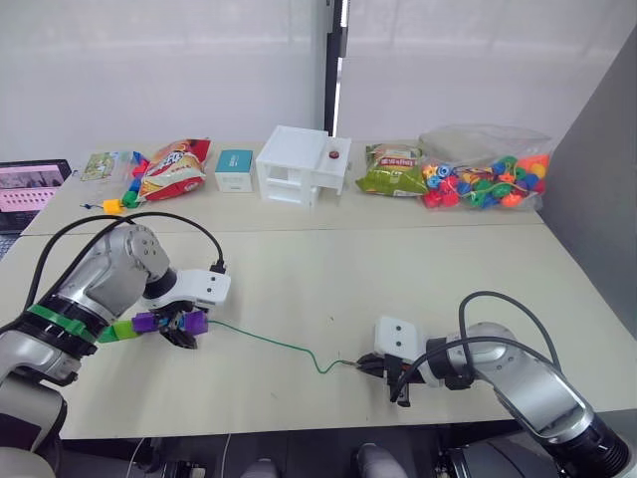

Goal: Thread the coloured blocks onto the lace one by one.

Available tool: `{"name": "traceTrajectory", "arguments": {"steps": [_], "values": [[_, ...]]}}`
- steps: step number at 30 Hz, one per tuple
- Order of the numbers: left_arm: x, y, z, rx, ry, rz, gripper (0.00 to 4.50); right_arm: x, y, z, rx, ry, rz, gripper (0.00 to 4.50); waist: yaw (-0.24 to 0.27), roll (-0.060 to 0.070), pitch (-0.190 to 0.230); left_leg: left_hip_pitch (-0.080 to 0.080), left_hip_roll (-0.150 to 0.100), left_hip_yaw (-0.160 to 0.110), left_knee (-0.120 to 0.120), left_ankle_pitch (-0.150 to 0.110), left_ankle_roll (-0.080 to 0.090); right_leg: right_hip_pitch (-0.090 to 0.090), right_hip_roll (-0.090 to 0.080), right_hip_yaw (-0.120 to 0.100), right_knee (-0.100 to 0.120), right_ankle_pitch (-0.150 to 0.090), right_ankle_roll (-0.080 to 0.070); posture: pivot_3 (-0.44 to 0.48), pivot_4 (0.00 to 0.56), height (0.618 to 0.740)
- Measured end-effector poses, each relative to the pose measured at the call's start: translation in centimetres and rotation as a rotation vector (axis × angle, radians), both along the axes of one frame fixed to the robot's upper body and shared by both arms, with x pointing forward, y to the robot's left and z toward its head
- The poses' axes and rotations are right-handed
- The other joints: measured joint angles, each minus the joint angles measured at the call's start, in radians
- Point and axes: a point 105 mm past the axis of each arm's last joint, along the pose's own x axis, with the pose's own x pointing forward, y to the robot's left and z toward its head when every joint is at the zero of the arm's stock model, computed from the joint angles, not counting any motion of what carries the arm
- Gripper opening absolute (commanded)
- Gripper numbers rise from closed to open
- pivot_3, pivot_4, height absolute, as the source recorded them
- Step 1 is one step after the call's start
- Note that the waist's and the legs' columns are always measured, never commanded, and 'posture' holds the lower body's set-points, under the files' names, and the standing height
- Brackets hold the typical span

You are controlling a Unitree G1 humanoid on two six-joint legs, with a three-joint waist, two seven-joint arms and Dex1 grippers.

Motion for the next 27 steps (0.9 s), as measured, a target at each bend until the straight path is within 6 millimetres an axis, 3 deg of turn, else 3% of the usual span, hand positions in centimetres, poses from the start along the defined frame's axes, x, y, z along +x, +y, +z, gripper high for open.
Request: {"name": "traceTrajectory", "arguments": {"steps": [6, 9, 13, 18, 23, 27], "values": [[0.4, 0.3, -0.2, -0.001, -0.029, 0.019, 1.92, -0.1, -0.2, 0.2, -0.012, -0.009, -0.002, 0.0, 0.0, 0.0, 0.0, 0.001, 0.0, 0.0, 0.0, 0.0, 0.0, 0.001, 0.0, 0.0, 0.0, 0.0, 0.0, 0.0, 0.15, 0.74], [0.5, 0.3, -0.3, -0.008, -0.03, 0.027, 1.2, -0.1, -0.4, 0.2, -0.015, -0.004, -0.003, 0.0, 0.0, 0.0, 0.0, 0.001, 0.0, 0.0, 0.0, 0.0, 0.0, 0.001, 0.0, 0.0, 0.0, 0.0, 0.0, 0.0, 0.15, 0.74], [0.4, 0.6, -0.4, -0.021, -0.033, 0.027, 1.2, -0.2, -1.1, 0.1, -0.029, 0.008, -0.011, 0.0, 0.001, 0.0, 0.0, 0.001, 0.0, 0.0, 0.0, 0.0, 0.0, 0.001, 0.0, 0.0, 0.001, 0.0, 0.0, 0.0, 0.15, 0.74], [0.3, 1.4, -0.6, -0.029, -0.04, 0.013, 1.2, -0.3, -4.0, -0.3, -0.092, 0.016, -0.08, 0.0, -0.004, 0.001, -0.001, 0.003, 0.0, 0.001, 0.0, 0.0, 0.0, 0.001, 0.0, 0.0, 0.001, 0.0, 0.0, 0.0, 0.15, 0.74], [-0.4, 4.7, -0.9, 0.004, -0.046, 0.076, 1.2, -0.3, -6.6, -0.4, -0.122, -0.007, -0.14, 0.0, -0.028, 0.002, -0.001, 0.006, 0.001, 0.003, 0.0, 0.0, 0.001, 0.002, 0.001, 0.002, 0.007, -0.001, -0.001, 0.0, 0.15, 0.74], [-1.2, 6.6, -1.0, 0.02, -0.044, 0.142, 1.2, 0.2, -7.2, -0.5, -0.124, -0.032, -0.144, 0.0, -0.033, 0.002, -0.001, 0.008, 0.001, 0.004, 0.0, 0.0, 0.001, 0.003, 0.001, 0.002, 0.007, -0.001, -0.001, 0.0, 0.15, 0.74]]}}
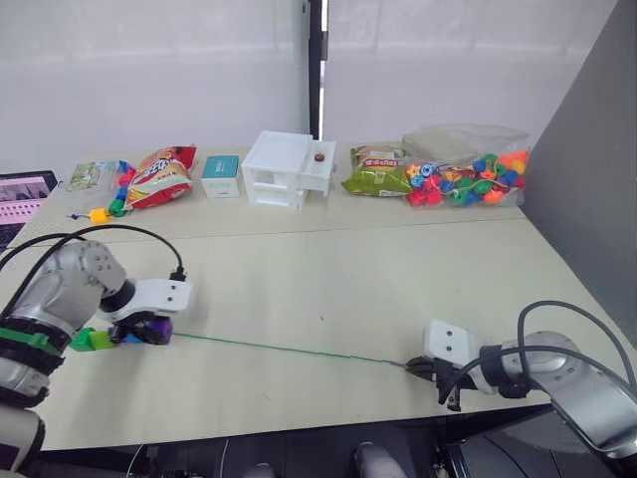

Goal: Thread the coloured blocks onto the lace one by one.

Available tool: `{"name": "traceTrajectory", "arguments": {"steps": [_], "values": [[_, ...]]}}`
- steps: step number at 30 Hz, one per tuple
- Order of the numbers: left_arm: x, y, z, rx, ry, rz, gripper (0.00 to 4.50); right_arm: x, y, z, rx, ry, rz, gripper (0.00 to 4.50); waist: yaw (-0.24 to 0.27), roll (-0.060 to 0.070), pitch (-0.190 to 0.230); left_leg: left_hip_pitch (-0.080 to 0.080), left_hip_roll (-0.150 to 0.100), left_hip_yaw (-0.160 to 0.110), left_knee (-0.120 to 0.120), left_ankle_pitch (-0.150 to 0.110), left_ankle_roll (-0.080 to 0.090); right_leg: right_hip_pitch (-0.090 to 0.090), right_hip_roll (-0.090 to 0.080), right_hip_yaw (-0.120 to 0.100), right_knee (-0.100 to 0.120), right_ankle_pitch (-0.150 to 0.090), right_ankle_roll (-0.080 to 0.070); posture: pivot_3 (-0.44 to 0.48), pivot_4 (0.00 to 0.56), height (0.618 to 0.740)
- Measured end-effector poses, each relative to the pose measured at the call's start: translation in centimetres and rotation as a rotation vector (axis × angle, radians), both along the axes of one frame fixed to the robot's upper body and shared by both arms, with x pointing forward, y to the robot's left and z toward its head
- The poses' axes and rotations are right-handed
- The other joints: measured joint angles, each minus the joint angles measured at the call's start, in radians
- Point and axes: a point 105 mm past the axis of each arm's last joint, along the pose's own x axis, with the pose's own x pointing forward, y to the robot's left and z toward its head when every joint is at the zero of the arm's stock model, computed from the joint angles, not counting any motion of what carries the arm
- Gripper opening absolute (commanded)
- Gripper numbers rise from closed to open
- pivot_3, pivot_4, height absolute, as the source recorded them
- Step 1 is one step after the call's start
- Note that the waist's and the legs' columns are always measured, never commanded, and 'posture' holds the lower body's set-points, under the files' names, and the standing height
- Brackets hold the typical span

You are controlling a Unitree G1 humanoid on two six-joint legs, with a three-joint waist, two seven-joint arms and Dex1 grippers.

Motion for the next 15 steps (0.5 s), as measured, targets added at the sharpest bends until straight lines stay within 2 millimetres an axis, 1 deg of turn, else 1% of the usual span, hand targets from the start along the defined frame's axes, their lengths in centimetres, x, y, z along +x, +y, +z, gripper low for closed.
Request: {"name": "traceTrajectory", "arguments": {"steps": [9, 15], "values": [[-0.6, 0.1, -0.1, -0.012, -0.014, 0.029, 1.2, 2.8, -0.3, 0.3, -0.04, -0.107, -0.01, 0.0, 0.0, 0.0, -0.001, 0.0, 0.0, 0.0, 0.0, 0.0, 0.0, 0.0, 0.0, 0.0, 0.001, 0.0, 0.0, 0.0, 0.15, 0.74], [-0.8, 0.0, -0.3, -0.012, -0.026, 0.033, 1.2, 3.6, -0.2, 0.1, -0.049, -0.136, -0.01, 0.0, 0.001, -0.002, -0.004, 0.002, 0.0, 0.0, 0.0, 0.0, 0.0, 0.001, 0.0, 0.0, 0.0, 0.0, 0.0, 0.0, 0.15, 0.74]]}}
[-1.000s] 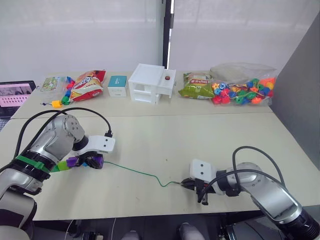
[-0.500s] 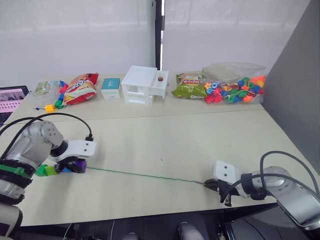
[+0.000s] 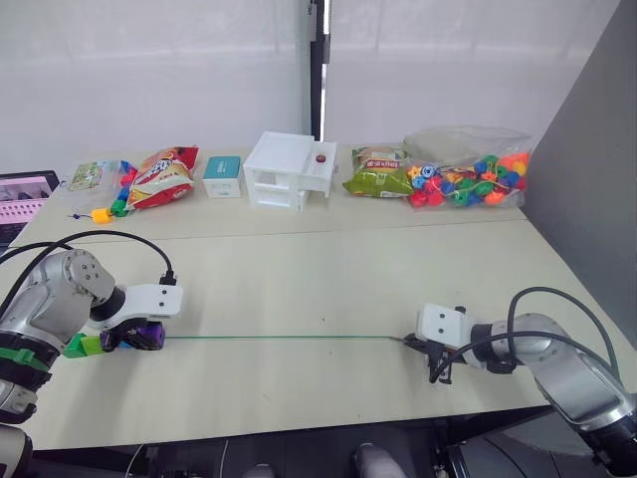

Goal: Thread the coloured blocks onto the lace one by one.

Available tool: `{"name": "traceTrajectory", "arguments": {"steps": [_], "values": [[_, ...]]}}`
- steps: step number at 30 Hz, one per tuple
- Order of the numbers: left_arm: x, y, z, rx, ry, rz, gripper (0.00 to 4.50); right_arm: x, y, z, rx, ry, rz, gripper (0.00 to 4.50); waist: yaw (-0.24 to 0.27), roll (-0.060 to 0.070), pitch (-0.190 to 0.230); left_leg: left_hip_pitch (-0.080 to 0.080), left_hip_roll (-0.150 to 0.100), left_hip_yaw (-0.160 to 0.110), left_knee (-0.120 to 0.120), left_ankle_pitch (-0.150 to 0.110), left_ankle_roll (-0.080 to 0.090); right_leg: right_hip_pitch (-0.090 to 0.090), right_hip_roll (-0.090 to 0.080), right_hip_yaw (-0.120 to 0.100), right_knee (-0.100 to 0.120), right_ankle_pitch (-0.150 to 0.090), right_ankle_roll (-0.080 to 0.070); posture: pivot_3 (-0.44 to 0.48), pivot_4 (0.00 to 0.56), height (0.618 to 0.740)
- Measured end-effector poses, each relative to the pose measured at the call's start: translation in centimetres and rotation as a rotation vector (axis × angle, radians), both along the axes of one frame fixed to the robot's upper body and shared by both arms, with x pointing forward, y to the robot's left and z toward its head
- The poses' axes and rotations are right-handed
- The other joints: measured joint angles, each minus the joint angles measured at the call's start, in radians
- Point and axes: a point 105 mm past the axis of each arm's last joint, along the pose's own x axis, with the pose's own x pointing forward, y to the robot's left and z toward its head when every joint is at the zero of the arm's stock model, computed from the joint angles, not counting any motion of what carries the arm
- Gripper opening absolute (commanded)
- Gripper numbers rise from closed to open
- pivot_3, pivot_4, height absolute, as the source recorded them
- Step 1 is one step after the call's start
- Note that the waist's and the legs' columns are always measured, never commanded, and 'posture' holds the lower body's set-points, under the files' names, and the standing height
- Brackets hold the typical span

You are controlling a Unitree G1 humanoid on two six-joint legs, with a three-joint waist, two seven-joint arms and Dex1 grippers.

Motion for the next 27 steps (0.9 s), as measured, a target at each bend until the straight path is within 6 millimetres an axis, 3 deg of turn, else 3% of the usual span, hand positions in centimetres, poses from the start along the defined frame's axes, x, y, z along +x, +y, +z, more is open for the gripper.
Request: {"name": "traceTrajectory", "arguments": {"steps": [4, 6, 8, 14, 15, 17, 20, 23, 25, 27], "values": [[-0.3, -0.1, -0.2, -0.004, -0.006, -0.002, 1.2, 0.4, 0.3, -0.3, -0.007, -0.009, -0.005, 0.0, -0.001, -0.001, -0.001, 0.004, 0.0, 0.0, -0.001, 0.0, 0.0, 0.004, 0.0, 0.0, -0.001, 0.0, 0.0, 0.0, 0.15, 0.74], [-0.3, -0.1, -0.3, -0.007, -0.02, -0.009, 1.2, 0.7, 0.2, -0.5, -0.002, -0.017, -0.022, 0.69, -0.001, -0.001, -0.001, 0.009, 0.0, 0.0, -0.002, -0.001, 0.002, 0.012, 0.0, 0.0, -0.003, -0.001, 0.0, 0.0, 0.15, 0.74], [-0.3, -0.2, -0.4, -0.032, -0.039, -0.015, 2.26, 1.3, 0.0, -0.5, 0.015, -0.037, -0.058, 1.38, 0.003, -0.001, -0.002, 0.014, 0.001, 0.0, -0.003, -0.003, 0.005, 0.019, 0.0, 0.0, -0.008, -0.006, 0.002, 0.0, 0.15, 0.74], [-0.8, 0.0, -0.1, -0.13, -0.073, 0.04, 4.21, 1.7, -1.2, 0.6, 0.066, -0.07, -0.133, 3.39, 0.014, -0.001, -0.002, 0.008, 0.0, 0.0, -0.001, -0.003, 0.005, 0.014, -0.001, -0.001, -0.008, -0.006, 0.001, 0.0, 0.15, 0.74], [-0.8, 0.0, -0.1, -0.144, -0.083, 0.047, 4.5, 1.7, -1.5, 0.7, 0.078, -0.069, -0.149, 3.72, 0.017, -0.001, -0.002, 0.008, 0.0, -0.001, -0.002, -0.003, 0.005, 0.013, -0.001, -0.001, -0.008, -0.006, 0.001, 0.0, 0.15, 0.74], [-1.2, 0.3, 0.0, -0.191, -0.105, 0.073, 4.5, 1.3, -1.9, 0.9, 0.111, -0.064, -0.189, 4.41, 0.022, 0.0, -0.001, 0.007, 0.0, -0.001, -0.002, -0.004, 0.006, 0.012, -0.002, -0.001, -0.008, -0.006, 0.001, 0.0, 0.15, 0.74], [-1.2, 1.4, 2.7, -0.404, -0.269, 0.186, 4.5, -0.1, -2.9, 1.8, 0.283, -0.037, -0.307, 4.46, 0.032, -0.003, 0.0, -0.01, -0.001, -0.002, 0.002, -0.005, 0.008, -0.007, -0.002, -0.002, 0.002, -0.005, 0.0, 0.0, 0.15, 0.74], [-2.1, 2.5, 5.7, -0.547, -0.398, 0.265, 4.5, -0.7, -4.0, 3.1, 0.394, -0.049, -0.396, 4.46, 0.035, -0.002, 0.0, -0.011, -0.001, -0.001, 0.002, -0.005, 0.007, -0.009, -0.004, -0.002, 0.004, -0.005, 0.0, 0.0, 0.15, 0.74], [-3.6, 3.6, 6.6, -0.651, -0.428, 0.363, 4.5, -1.3, -4.9, 3.8, 0.469, -0.057, -0.454, 4.46, 0.034, -0.001, 0.001, -0.008, -0.001, -0.001, 0.0, -0.005, 0.007, -0.006, -0.004, -0.002, 0.0, -0.005, 0.0, 0.0, 0.15, 0.74], [-5.1, 4.6, 6.0, -0.74, -0.433, 0.45, 4.5, -2.0, -5.4, 3.4, 0.505, -0.044, -0.492, 4.46, 0.034, 0.001, 0.001, -0.006, -0.001, -0.001, -0.001, -0.005, 0.007, -0.005, -0.003, -0.002, -0.001, -0.005, 0.0, 0.0, 0.15, 0.74]]}}
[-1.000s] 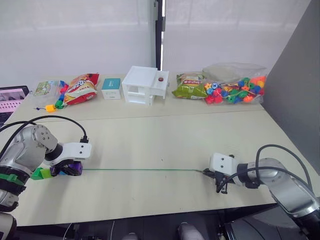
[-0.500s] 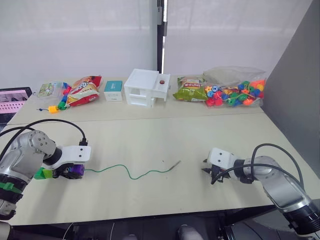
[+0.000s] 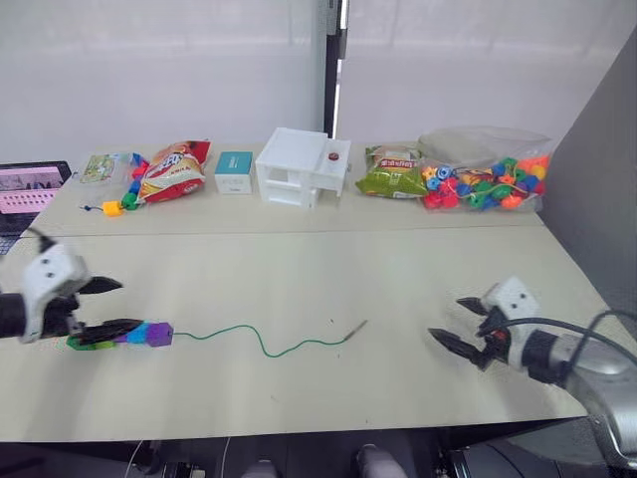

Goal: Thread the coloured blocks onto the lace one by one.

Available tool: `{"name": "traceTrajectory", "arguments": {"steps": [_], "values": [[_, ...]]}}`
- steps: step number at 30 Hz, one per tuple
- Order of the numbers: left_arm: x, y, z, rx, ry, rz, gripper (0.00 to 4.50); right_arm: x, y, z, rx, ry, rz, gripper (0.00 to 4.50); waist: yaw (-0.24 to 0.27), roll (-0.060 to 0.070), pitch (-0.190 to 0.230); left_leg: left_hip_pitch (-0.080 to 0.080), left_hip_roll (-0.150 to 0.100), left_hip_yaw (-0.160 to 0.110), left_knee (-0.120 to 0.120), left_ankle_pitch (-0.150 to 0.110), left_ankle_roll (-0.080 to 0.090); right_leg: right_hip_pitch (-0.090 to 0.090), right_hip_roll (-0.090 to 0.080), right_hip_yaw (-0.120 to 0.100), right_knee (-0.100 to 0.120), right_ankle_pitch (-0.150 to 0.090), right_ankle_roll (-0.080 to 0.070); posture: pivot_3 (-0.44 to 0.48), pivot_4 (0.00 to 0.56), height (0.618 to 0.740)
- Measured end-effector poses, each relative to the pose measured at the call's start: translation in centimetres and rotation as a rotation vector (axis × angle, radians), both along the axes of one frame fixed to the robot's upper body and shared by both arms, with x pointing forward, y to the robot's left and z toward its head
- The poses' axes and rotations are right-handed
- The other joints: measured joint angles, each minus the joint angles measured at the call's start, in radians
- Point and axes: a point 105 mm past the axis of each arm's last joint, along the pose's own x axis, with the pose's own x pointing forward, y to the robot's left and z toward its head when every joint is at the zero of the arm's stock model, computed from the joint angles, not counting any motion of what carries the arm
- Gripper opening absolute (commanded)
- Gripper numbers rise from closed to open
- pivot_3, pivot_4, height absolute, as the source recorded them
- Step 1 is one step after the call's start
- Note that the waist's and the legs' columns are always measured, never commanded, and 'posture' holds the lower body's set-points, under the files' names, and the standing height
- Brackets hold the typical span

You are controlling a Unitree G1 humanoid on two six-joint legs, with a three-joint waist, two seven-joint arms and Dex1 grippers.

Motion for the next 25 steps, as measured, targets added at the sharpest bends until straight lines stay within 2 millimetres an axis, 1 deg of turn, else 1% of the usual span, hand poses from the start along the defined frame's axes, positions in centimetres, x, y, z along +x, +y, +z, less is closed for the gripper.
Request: {"name": "traceTrajectory", "arguments": {"steps": [3, 5, 8, 10, 12, 16, 22, 25], "values": [[-2.2, 1.1, -2.7, -0.153, 0.052, 0.105, 4.5, -0.8, -0.6, -1.3, 0.031, 0.037, -0.045, 4.46, 0.001, 0.0, 0.0, 0.0, 0.0, 0.0, 0.001, 0.0, 0.0, 0.0, 0.0, 0.0, 0.0, 0.0, 0.0, 0.0, 0.15, 0.74], [-3.1, 1.6, -3.7, -0.239, 0.042, 0.173, 4.5, -1.0, -1.1, -1.9, 0.044, 0.047, -0.077, 4.46, 0.003, -0.002, 0.0, 0.0, 0.0, 0.0, 0.001, 0.001, -0.001, 0.001, 0.0, 0.0, -0.001, 0.0, 0.0, 0.0, 0.15, 0.74], [-5.1, 3.2, -5.3, -0.261, 0.043, 0.272, 4.5, -1.3, -1.8, -2.5, 0.064, 0.036, -0.121, 4.46, 0.004, -0.002, 0.0, 0.001, 0.0, 0.0, 0.001, 0.002, -0.003, 0.002, 0.0, 0.0, -0.002, 0.0, 0.0, 0.0, 0.15, 0.74], [-6.4, 4.0, -6.9, -0.267, 0.054, 0.33, 4.5, -1.7, -2.8, -3.3, 0.073, 0.048, -0.16, 4.46, 0.006, -0.002, 0.0, 0.002, 0.0, 0.001, 0.001, 0.002, -0.003, 0.003, 0.0, 0.0, -0.002, 0.0, 0.0, 0.0, 0.15, 0.74], [-7.1, 4.4, -7.9, -0.269, 0.061, 0.362, 4.5, -2.1, -3.7, -4.0, 0.077, 0.057, -0.189, 4.46, 0.01, -0.003, 0.0, 0.002, 0.0, 0.0, 0.001, 0.002, -0.003, 0.003, 0.0, 0.0, -0.002, 0.0, 0.0, 0.0, 0.15, 0.74], [-6.7, 4.4, -7.8, -0.258, 0.035, 0.363, 4.5, -2.4, -4.3, -4.4, 0.072, 0.044, -0.199, 4.46, 0.011, -0.004, -0.001, 0.003, 0.0, 0.001, 0.001, 0.002, -0.004, 0.005, 0.0, 0.001, -0.002, 0.0, 0.0, 0.0, 0.15, 0.74], [-6.4, 3.9, -8.5, -0.256, 0.056, 0.348, 4.5, -2.3, -4.4, -4.4, 0.074, 0.034, -0.199, 4.46, 0.003, -0.004, -0.001, 0.004, 0.001, 0.001, 0.0, 0.002, -0.004, 0.004, 0.001, 0.0, -0.001, 0.0, 0.0, 0.0, 0.15, 0.74], [-6.2, 3.9, -8.5, -0.247, 0.048, 0.346, 4.5, -2.2, -4.3, -4.4, 0.074, 0.029, -0.194, 4.46, 0.002, -0.004, -0.001, 0.004, 0.001, 0.001, 0.0, 0.002, -0.004, 0.004, 0.001, 0.0, -0.001, 0.0, 0.0, 0.0, 0.15, 0.74]]}}
